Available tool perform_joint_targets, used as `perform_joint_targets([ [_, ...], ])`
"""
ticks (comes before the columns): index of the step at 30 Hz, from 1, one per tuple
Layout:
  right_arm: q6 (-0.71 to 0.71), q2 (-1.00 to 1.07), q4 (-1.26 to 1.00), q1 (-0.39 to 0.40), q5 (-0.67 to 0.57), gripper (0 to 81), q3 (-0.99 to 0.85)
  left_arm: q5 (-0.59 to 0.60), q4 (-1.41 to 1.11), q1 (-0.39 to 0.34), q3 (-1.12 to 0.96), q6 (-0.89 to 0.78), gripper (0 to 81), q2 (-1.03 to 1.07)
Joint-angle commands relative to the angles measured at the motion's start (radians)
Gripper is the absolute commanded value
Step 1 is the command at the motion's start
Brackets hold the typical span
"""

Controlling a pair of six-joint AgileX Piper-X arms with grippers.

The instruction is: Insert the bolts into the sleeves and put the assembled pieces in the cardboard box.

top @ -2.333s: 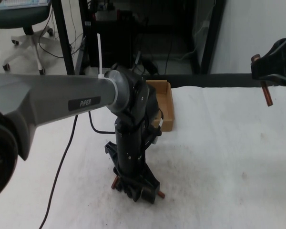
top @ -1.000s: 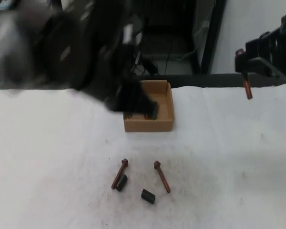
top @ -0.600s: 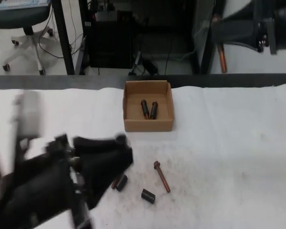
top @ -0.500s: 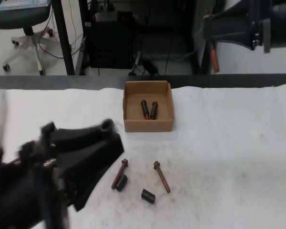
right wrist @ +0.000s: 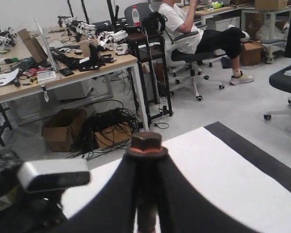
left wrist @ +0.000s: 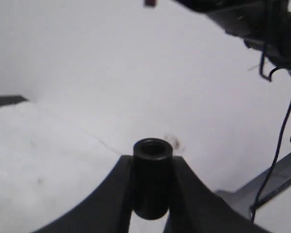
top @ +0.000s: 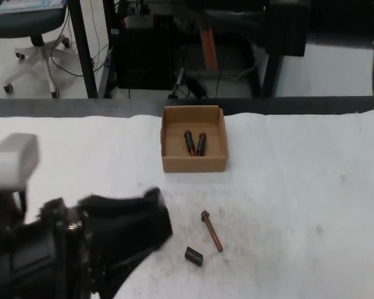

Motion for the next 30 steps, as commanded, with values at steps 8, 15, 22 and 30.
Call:
perform_joint_targets([
  [8,0.011,-0.004,-0.123,0.116,0.132,0.8,0.106,0.073,0.104,-0.001,-0.133,0.122,0.0,0.083],
  [15,0.062,-0.004,-0.311,0.113,0.154,0.8,0.228,0.083,0.104,-0.001,-0.150,0.142,0.0,0.084],
  [22,0.062,-0.004,-0.354,0.113,0.154,0.8,0.253,0.065,0.104,-0.001,-0.150,0.302,0.0,0.084],
  [30,0.087,-0.004,-0.507,0.113,0.154,0.8,0.253,-0.101,0.104,-0.001,-0.150,0.397,0.0,0.084],
])
